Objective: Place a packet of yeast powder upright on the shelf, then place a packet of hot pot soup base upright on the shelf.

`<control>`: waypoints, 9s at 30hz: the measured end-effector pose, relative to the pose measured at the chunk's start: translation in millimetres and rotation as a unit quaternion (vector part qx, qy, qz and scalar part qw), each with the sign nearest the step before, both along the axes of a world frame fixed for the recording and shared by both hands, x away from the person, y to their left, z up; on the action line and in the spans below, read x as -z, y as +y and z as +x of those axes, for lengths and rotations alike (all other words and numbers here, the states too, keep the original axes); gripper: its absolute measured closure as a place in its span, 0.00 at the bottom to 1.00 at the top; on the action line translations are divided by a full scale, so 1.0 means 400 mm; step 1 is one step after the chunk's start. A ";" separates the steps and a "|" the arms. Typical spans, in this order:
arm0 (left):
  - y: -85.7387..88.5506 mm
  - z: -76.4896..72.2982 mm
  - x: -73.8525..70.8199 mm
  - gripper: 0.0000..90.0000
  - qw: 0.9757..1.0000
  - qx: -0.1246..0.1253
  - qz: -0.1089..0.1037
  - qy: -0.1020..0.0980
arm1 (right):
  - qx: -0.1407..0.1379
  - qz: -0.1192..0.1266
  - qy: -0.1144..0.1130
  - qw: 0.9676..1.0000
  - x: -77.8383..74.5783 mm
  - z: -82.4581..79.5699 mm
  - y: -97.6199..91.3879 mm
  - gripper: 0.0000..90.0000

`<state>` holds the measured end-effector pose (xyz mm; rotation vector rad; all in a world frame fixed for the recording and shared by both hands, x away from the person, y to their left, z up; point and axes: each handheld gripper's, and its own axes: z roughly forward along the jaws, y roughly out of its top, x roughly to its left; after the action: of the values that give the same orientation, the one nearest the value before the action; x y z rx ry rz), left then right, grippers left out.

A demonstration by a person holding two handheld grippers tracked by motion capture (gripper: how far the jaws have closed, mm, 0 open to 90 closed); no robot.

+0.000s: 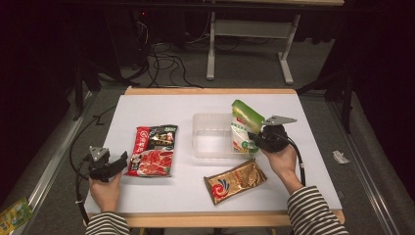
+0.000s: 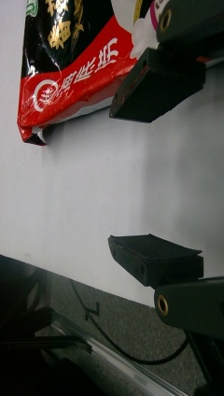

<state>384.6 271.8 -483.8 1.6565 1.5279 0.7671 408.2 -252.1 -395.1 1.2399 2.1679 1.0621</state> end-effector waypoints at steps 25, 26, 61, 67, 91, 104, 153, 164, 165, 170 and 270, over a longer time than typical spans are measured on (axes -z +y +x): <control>-0.005 0.004 0.001 0.37 1.000 0.001 0.010 0.007 | 0.010 0.042 -0.018 0.999 -0.015 -0.130 -0.107 0.72; -0.005 0.004 0.001 0.37 1.000 0.000 0.010 0.006 | 0.009 0.041 -0.014 0.999 -0.012 -0.135 -0.107 0.74; -0.006 0.003 0.001 0.37 1.000 0.001 0.012 0.006 | -0.011 0.070 0.094 0.993 0.174 -0.201 -0.062 0.58; -0.007 0.003 0.001 0.37 1.000 0.000 0.014 0.006 | -0.022 0.089 0.118 0.989 0.201 -0.198 -0.064 0.67; -0.008 0.006 0.001 0.37 1.000 0.002 0.017 0.012 | -0.041 0.101 0.122 0.986 0.183 -0.205 -0.074 1.00; -0.008 0.006 0.001 0.37 1.000 0.003 0.019 0.013 | -0.048 0.109 0.088 0.989 0.104 -0.197 -0.083 1.00; -0.008 0.006 0.001 0.36 1.000 0.003 0.016 0.012 | -0.101 0.141 0.026 0.985 -0.096 -0.212 -0.090 1.00; -0.008 0.006 0.001 0.36 1.000 0.003 0.016 0.012 | -0.111 0.147 0.021 0.983 -0.118 -0.214 -0.089 1.00; -0.008 0.006 0.001 0.36 1.000 0.003 0.016 0.012 | -0.112 0.146 0.020 0.983 -0.119 -0.213 -0.089 1.00; -0.008 0.006 0.001 0.36 1.000 0.003 0.016 0.012 | -0.114 0.149 0.018 0.982 -0.128 -0.213 -0.090 1.00; -0.005 0.004 0.001 0.36 1.000 -0.001 0.009 0.006 | -0.027 0.127 -0.009 0.991 -0.234 0.031 0.029 1.00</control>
<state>386.1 269.9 -484.2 1.6767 1.5352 0.7743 420.7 -240.5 -301.6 1.2802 2.1122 1.4025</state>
